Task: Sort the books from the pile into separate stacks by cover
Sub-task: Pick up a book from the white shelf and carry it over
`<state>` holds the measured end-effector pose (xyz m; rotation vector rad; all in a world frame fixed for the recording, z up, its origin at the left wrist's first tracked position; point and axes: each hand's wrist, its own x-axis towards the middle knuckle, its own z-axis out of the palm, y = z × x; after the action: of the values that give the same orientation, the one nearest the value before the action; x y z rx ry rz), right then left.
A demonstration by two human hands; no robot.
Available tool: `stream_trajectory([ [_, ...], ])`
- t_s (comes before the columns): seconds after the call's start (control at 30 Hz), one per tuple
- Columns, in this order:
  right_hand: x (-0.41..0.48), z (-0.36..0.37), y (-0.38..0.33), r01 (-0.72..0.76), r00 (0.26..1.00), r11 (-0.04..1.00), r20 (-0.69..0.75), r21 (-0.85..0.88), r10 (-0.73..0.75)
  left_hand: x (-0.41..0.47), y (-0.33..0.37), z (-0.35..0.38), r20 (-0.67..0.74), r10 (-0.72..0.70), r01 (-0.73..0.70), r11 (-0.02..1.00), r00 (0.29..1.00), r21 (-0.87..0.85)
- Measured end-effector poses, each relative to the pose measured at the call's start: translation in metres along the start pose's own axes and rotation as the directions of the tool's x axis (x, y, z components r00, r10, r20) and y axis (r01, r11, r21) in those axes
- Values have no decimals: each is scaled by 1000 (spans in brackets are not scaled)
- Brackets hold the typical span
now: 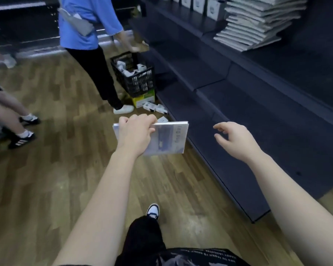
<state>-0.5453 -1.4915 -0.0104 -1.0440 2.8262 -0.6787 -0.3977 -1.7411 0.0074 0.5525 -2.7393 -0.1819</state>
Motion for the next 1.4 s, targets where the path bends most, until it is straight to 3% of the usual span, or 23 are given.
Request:
stream_trajectory([
  [0.27, 61, -30, 54, -268, 950, 963, -173, -16, 261, 158, 38, 57, 42, 326, -322, 943, 944, -83],
  [0.57, 97, -62, 92, -528, 795, 850, -350, 1, 495, 296, 121, 80, -8, 670, -666, 737, 742, -115],
  [0.8, 91, -90, 123, -684, 650, 729, -441, 13, 619, 342, 202, 98, -55, 825, -812, 539, 563, -226],
  [1.03, 97, -121, 157, -714, 571, 697, -526, 61, 631, 368, 267, 110, -67, 896, -849, 390, 439, -356],
  [1.2, 121, -147, 156, -597, 601, 763, -491, 249, 631, 384, 298, 108, -20, 943, -869, 299, 333, -395],
  [1.4, 157, -163, 151, -541, 705, 800, -379, 261, 600, 402, 321, 106, 3, 974, -913, 213, 226, -348],
])
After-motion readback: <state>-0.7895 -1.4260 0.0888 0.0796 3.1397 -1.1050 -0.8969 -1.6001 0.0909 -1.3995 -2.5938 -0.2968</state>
